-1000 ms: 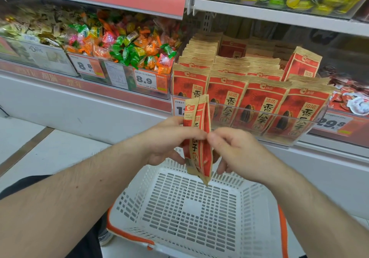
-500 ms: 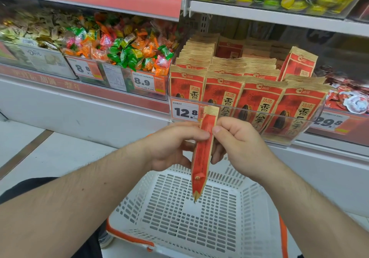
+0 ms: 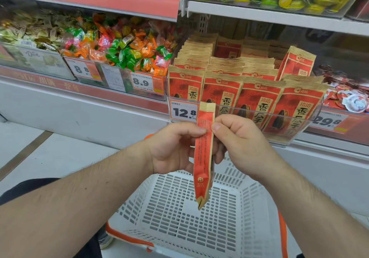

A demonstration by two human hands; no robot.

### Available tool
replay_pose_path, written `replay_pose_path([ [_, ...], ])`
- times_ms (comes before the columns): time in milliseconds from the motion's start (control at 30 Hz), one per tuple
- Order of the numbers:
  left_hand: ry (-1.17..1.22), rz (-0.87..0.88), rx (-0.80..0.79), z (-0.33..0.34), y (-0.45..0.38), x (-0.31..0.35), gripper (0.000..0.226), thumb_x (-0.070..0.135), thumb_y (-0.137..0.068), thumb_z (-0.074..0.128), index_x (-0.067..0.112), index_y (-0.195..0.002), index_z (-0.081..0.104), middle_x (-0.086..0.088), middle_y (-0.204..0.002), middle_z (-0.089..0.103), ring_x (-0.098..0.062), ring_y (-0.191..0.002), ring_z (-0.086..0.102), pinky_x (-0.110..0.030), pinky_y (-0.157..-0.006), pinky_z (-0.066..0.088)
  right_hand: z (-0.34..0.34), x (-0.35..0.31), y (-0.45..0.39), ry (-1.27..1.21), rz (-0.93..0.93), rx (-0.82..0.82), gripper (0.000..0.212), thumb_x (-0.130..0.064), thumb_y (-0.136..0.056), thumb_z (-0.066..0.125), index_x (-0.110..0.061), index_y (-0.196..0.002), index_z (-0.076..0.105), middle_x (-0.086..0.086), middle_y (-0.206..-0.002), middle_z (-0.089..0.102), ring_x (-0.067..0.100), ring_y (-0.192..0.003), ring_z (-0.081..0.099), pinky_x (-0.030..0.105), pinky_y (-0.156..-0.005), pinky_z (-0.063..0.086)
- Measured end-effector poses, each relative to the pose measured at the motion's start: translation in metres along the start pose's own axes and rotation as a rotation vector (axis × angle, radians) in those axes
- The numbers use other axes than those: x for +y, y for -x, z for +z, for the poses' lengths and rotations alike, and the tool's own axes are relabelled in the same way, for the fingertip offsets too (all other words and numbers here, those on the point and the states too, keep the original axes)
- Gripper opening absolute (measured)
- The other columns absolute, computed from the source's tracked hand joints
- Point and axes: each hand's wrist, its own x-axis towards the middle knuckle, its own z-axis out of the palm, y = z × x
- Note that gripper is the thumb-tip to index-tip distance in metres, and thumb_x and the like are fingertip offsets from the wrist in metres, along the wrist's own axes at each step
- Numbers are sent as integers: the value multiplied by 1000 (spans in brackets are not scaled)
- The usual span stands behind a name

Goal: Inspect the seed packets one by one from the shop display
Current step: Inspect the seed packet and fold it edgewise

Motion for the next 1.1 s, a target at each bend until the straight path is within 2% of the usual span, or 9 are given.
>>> replay_pose_path([
  [133,64,-29,154,-6,-1,2,58,38,-65,70,1,-109,62,-22,-95,62,-37,-91,59,-61,-95,43,-6,-7,2,160,24,-72,31,-19,-100,51,-9,-73,62,3,-59,63,18,-49,59,29,-52,48],
  [233,128,-22,243,-6,1,7,48,32,-63,71,4,-102,63,-17,-94,63,-34,-83,62,-61,-88,49,-12,-16,7,343,126,-285,37,-30,-93,62,-15,-59,61,1,-54,62,13,-47,57,29,-49,47],
  [333,175,-20,298,-5,3,10,52,36,-65,70,6,-106,60,-16,-99,57,-32,-80,64,-52,-73,56,-11,-22,11,479,179,-376,28,-28,-86,72,-13,-63,65,-2,-58,66,11,-51,60,32,-53,52],
  [433,179,-34,344,-6,3,9,53,38,-67,67,7,-110,56,-15,-110,50,-35,-96,57,-55,-76,56,-10,-22,11,481,211,-413,25,-19,-93,65,-9,-71,69,-1,-68,72,12,-54,65,31,-56,54],
  [500,178,-59,353,-6,2,8,51,38,-66,68,6,-105,59,-16,-110,50,-35,-98,57,-57,-79,55,-11,-21,11,476,223,-455,23,-16,-96,60,-3,-80,70,2,-74,74,12,-56,67,34,-62,55],
  [567,176,-77,353,-6,2,6,42,39,-67,67,8,-95,61,-15,-110,51,-34,-96,58,-59,-83,53,-12,-20,11,446,234,-489,23,-13,-98,57,-1,-83,70,2,-74,74,11,-58,67,29,-62,54],
  [733,187,-85,345,-6,1,5,36,39,-68,64,10,-89,61,-13,-111,52,-35,-97,57,-62,-87,50,-15,-17,9,418,245,-512,23,-11,-99,56,-2,-82,69,-5,-65,70,10,-60,68,29,-65,53],
  [1000,186,-58,368,-5,0,6,36,38,-67,65,11,-89,60,-11,-111,51,-34,-95,57,-59,-84,52,-15,-11,8,390,244,-484,22,-12,-97,58,-2,-81,70,3,-71,72,13,-60,67,27,-63,53],
  [1100,132,-4,409,-5,0,6,26,36,-70,66,14,-83,62,-12,-94,58,-33,-95,57,-64,-93,46,-14,-8,7,448,231,-424,26,-25,-93,66,-12,-71,69,3,-67,71,18,-59,68,35,-64,58],
])
